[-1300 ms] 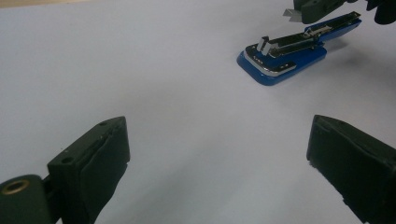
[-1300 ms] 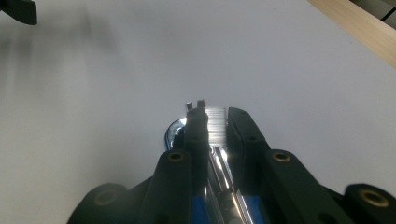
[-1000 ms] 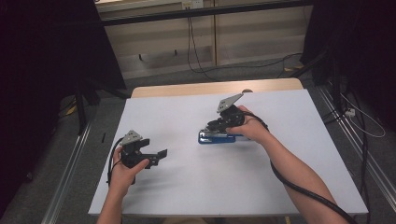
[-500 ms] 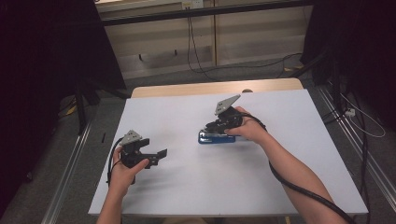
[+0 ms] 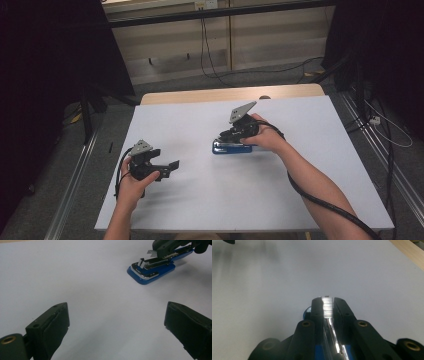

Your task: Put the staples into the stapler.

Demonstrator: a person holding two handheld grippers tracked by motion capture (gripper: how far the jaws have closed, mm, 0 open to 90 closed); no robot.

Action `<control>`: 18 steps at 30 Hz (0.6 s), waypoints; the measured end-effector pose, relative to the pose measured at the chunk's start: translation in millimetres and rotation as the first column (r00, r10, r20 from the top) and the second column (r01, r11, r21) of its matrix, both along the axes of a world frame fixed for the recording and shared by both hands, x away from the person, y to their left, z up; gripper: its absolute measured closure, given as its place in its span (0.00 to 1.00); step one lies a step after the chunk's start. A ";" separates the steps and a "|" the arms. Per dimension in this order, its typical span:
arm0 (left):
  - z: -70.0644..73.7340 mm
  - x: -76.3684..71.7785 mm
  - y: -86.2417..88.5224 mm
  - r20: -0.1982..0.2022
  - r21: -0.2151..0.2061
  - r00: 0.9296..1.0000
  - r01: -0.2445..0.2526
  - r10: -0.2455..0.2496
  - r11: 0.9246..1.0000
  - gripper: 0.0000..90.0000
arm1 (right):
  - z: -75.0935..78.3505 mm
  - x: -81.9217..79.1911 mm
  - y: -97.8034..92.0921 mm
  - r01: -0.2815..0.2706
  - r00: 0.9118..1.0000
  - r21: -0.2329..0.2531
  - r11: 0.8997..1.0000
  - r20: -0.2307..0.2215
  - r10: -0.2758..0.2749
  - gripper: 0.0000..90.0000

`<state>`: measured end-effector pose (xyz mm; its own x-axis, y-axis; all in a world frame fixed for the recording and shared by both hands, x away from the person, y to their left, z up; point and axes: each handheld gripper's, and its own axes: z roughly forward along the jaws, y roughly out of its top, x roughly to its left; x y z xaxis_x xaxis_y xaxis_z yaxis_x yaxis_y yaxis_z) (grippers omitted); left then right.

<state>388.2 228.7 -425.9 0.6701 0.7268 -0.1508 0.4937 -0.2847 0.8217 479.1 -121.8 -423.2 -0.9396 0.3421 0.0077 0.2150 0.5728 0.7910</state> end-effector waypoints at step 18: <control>0.8 -0.2 1.4 0.009 0.005 1.000 -0.002 0.002 1.000 0.07 | -2.5 1.3 2.6 -0.018 1.000 -0.013 1.000 0.003 0.018 0.88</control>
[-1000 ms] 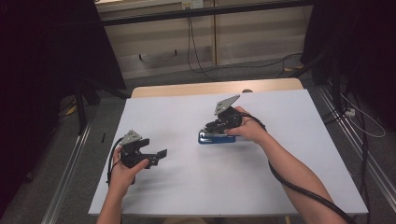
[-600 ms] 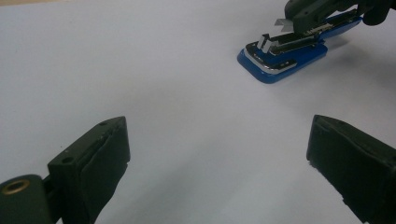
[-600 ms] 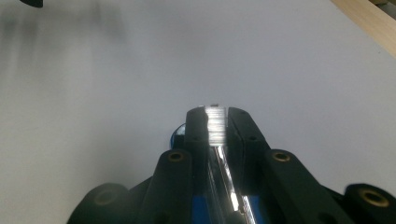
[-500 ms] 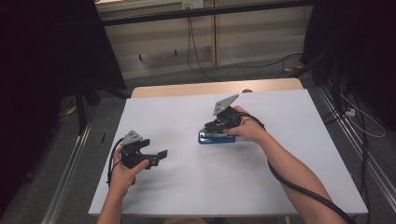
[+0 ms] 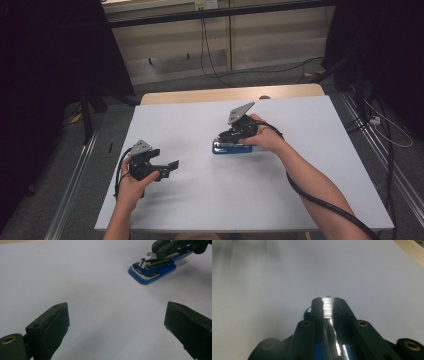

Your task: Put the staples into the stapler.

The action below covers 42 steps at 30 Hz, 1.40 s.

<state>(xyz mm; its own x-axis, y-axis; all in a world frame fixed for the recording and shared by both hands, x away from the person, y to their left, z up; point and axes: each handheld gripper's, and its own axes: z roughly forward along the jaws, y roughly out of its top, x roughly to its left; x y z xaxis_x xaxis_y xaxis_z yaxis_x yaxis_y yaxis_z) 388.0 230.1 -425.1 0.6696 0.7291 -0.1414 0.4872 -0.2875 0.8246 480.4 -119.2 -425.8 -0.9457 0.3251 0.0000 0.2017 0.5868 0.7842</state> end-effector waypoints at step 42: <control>0.6 0.1 -0.1 0.005 -0.007 1.000 -0.002 0.002 1.000 0.07 | -0.9 3.9 2.6 -0.033 0.999 -0.037 0.999 0.023 0.034 0.88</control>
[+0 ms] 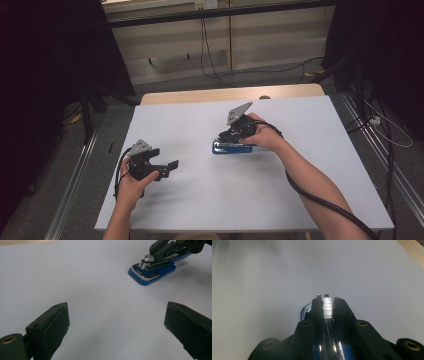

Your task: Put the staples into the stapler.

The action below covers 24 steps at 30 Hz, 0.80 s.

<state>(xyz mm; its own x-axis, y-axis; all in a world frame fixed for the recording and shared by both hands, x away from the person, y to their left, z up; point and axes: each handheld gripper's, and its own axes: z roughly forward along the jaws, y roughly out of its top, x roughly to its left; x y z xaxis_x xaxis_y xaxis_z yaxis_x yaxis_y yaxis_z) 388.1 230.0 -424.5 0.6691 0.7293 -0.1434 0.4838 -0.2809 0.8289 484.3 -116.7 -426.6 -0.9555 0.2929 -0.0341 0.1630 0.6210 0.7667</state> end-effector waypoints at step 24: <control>-0.6 0.8 0.0 -0.006 0.001 1.000 -0.004 0.004 1.000 0.07 | -7.5 1.9 -1.2 -0.004 1.000 0.004 1.000 -0.009 0.004 0.88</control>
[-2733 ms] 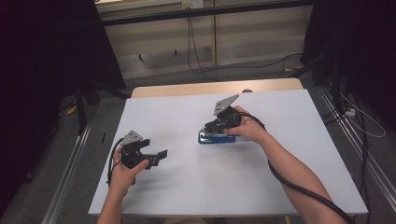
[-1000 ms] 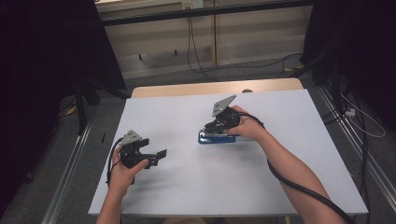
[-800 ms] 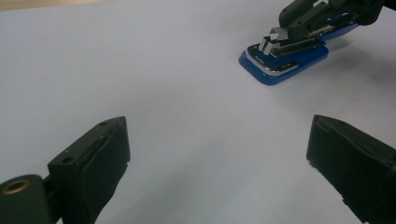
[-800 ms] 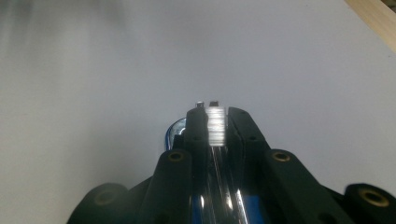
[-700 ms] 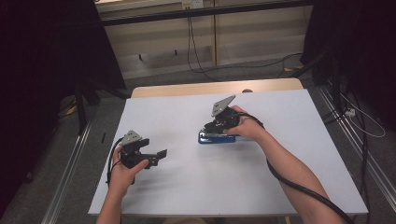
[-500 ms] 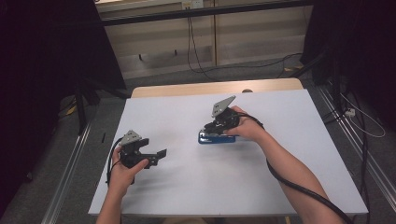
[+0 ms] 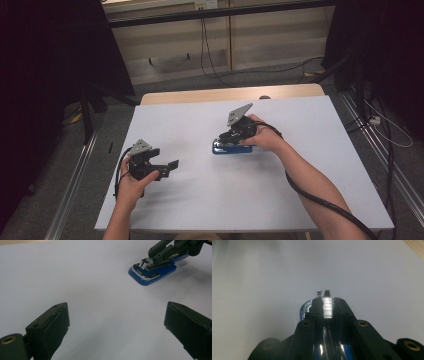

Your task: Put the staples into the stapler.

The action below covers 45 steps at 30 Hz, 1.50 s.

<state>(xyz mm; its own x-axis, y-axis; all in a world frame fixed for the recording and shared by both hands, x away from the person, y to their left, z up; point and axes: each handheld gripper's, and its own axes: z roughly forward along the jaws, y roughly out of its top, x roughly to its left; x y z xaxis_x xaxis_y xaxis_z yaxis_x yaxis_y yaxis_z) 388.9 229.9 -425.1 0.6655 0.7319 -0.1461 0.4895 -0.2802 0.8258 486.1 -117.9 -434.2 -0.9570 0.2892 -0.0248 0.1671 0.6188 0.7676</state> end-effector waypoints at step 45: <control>-2.8 1.8 -1.9 -0.013 0.005 1.000 0.009 -0.009 1.000 0.07 | 0.5 4.5 -2.8 -0.050 0.999 0.015 0.999 0.002 0.050 0.88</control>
<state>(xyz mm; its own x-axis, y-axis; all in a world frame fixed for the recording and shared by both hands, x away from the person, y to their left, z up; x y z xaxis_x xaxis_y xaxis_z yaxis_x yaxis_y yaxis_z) 390.7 228.1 -427.9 0.6702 0.7267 -0.1511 0.4975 -0.2887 0.8180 490.6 -120.7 -433.7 -0.9702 0.2414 -0.0220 0.1353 0.6146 0.7771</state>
